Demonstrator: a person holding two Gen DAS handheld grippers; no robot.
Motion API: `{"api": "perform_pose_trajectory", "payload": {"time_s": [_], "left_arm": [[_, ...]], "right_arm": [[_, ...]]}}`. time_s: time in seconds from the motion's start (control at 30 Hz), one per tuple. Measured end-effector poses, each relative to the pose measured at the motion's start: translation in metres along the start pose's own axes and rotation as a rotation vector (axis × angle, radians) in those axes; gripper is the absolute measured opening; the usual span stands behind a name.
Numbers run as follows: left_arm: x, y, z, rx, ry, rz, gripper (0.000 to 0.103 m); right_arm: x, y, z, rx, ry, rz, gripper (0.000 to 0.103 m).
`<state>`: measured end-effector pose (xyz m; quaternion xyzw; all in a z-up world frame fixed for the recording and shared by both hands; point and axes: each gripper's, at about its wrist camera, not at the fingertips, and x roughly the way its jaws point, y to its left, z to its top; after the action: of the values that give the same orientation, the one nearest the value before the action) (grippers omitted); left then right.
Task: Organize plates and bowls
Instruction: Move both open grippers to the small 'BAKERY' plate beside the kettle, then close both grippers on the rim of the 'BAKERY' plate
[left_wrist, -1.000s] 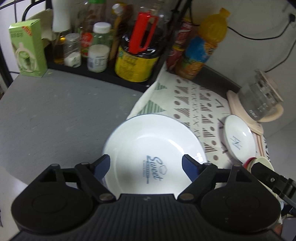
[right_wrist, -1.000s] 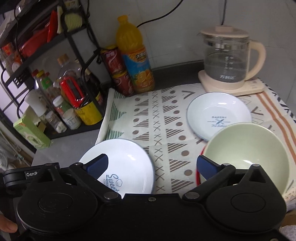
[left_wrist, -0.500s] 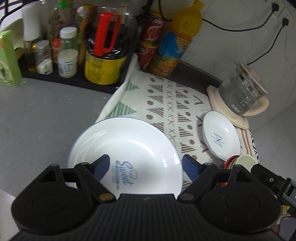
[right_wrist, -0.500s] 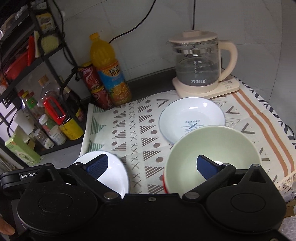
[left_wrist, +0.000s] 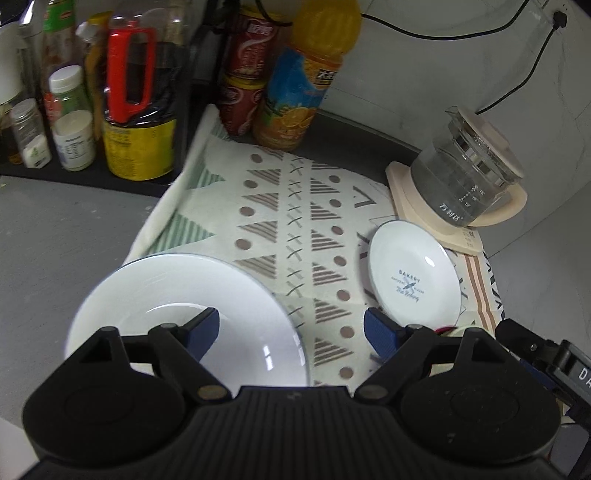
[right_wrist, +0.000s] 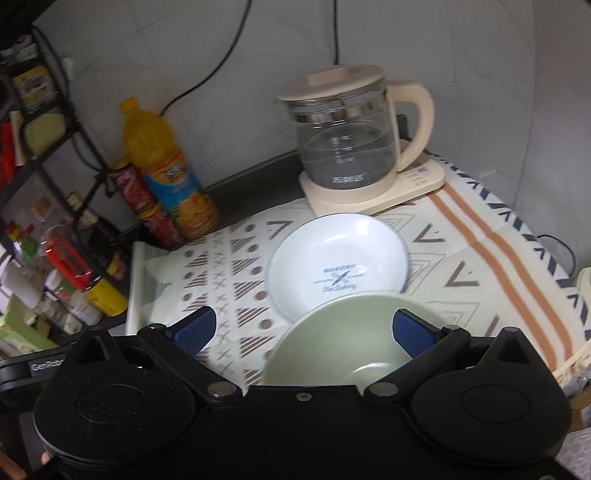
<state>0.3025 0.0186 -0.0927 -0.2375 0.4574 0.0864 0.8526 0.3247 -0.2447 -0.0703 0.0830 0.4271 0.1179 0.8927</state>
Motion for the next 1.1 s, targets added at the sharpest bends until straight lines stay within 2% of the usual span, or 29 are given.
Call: {"api": "perform_pose_trajectory", "payload": {"time_s": [0.13,0.4,0.7,0.8,0.97,1.1], "left_arm": [[0.015,-0.015,0.006,0.025,0.021,0.013,0.084],[0.045,-0.039,0.019,0.006,0.059,-0.01,0.084],[0.086,-0.061,0.028,-0.026,0.12,-0.03,0.079],[0.1,-0.068,0.029,-0.033,0.142,-0.036,0.074],[0.125,-0.077,0.032,-0.061,0.194,-0.036,0.058],[0.141,-0.081,0.034,-0.092,0.232,-0.031,0.048]], "right_arm": [[0.011,-0.011,0.01,0.015,0.008,-0.004,0.103],[0.032,-0.037,0.031,0.043,0.028,-0.037,0.102],[0.068,-0.075,0.044,0.117,0.12,-0.054,0.083],[0.081,-0.085,0.049,0.131,0.152,-0.046,0.076],[0.107,-0.102,0.056,0.166,0.23,-0.032,0.063],[0.126,-0.112,0.06,0.176,0.278,-0.03,0.06]]}}
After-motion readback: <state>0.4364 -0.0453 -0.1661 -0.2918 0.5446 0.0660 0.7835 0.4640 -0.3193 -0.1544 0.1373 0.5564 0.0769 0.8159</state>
